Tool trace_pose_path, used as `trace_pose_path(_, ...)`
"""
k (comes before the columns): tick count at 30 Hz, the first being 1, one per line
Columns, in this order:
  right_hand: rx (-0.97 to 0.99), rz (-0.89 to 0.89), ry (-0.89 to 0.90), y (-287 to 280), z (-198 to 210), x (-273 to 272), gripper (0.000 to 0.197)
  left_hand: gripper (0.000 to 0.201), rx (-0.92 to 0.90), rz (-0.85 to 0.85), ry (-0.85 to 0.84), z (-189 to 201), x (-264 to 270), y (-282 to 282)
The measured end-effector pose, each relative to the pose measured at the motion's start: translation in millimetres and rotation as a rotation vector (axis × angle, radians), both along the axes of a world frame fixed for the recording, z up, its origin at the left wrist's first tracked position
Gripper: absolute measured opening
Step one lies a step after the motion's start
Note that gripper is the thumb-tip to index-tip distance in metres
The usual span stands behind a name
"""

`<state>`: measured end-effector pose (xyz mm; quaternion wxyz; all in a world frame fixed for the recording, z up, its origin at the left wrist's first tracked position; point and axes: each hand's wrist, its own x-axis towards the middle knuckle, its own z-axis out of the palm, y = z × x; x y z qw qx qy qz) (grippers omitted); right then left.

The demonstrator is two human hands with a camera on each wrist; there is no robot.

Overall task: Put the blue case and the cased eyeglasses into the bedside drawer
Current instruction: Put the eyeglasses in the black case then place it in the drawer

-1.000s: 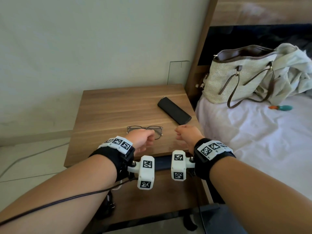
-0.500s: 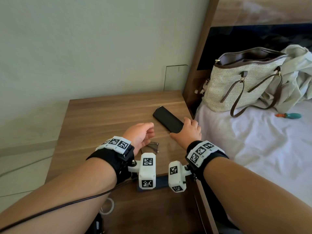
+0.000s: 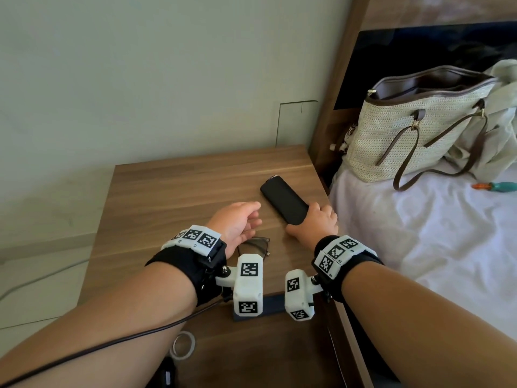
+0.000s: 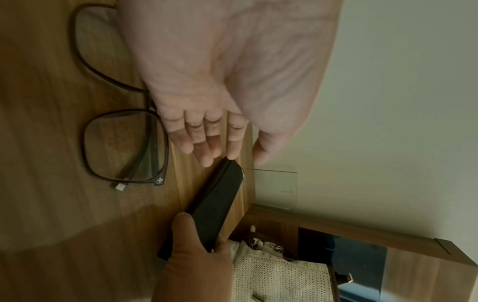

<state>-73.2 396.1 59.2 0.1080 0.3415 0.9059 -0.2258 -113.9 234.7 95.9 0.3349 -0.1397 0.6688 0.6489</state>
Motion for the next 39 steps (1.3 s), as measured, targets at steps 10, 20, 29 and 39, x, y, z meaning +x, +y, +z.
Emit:
trace_pose_path(10, -0.566, 0.016, 0.266, -25, 23, 35, 0.079, 0.019, 0.021, -0.008, 0.020, 15, 32, -15)
trace_pose_path(20, -1.027, 0.126, 0.272, -73, 46, 107, 0.044, 0.043, 0.098, 0.026, 0.056, 21, 96, -51)
trace_pose_path(29, -1.046, 0.172, 0.221, -100, 39, 151, 0.045, 0.031, 0.158, 0.120, 0.007, 17, 148, -77)
trace_pose_path(39, -1.041, 0.244, 0.177, -115, 45, 161, 0.048, 0.036, 0.167, 0.159, 0.025, 23, 160, -99)
